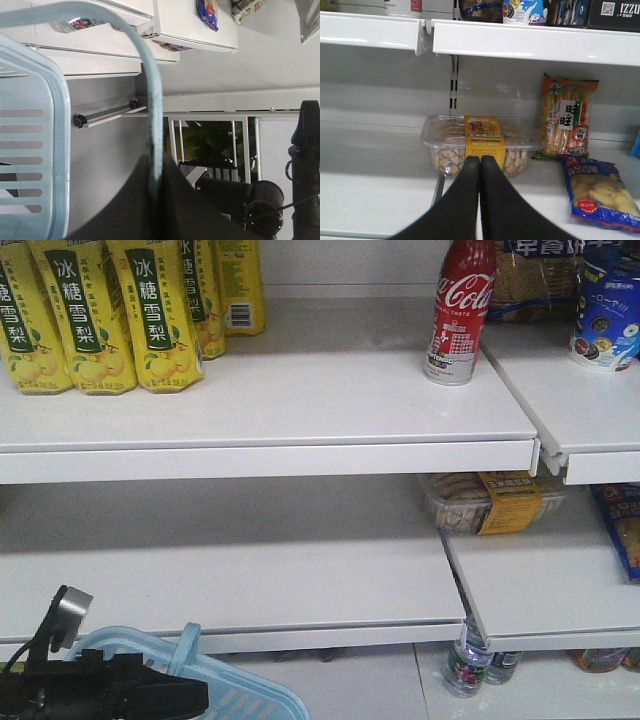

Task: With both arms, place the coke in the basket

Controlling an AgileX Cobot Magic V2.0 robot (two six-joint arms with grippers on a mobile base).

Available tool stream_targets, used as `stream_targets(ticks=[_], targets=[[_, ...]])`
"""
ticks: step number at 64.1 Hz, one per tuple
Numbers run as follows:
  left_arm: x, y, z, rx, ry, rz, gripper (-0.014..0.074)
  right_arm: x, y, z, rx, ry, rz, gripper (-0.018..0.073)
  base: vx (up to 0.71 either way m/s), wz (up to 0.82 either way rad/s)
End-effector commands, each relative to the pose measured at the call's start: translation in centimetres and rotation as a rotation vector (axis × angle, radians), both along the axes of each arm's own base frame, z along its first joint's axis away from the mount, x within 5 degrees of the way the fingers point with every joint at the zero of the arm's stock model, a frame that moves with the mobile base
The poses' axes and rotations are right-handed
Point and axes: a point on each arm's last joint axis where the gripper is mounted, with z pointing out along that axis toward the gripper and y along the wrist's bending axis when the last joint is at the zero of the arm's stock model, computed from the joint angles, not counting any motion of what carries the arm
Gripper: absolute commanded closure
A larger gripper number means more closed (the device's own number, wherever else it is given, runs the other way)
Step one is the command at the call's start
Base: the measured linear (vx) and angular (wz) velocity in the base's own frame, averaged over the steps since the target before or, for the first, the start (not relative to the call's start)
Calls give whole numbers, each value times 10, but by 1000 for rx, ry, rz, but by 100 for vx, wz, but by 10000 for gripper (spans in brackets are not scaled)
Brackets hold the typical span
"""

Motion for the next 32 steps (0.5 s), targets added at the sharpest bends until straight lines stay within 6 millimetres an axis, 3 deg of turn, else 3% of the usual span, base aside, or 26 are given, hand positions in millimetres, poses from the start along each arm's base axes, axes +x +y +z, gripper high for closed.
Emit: stream_targets(ticks=[1, 32], targets=[[5, -3, 16, -111, -48, 27, 603, 0, 0, 5, -4, -79, -1, 569, 0, 0], [5, -3, 16, -111, -48, 27, 603, 0, 0, 5, -4, -79, -1, 569, 0, 0]])
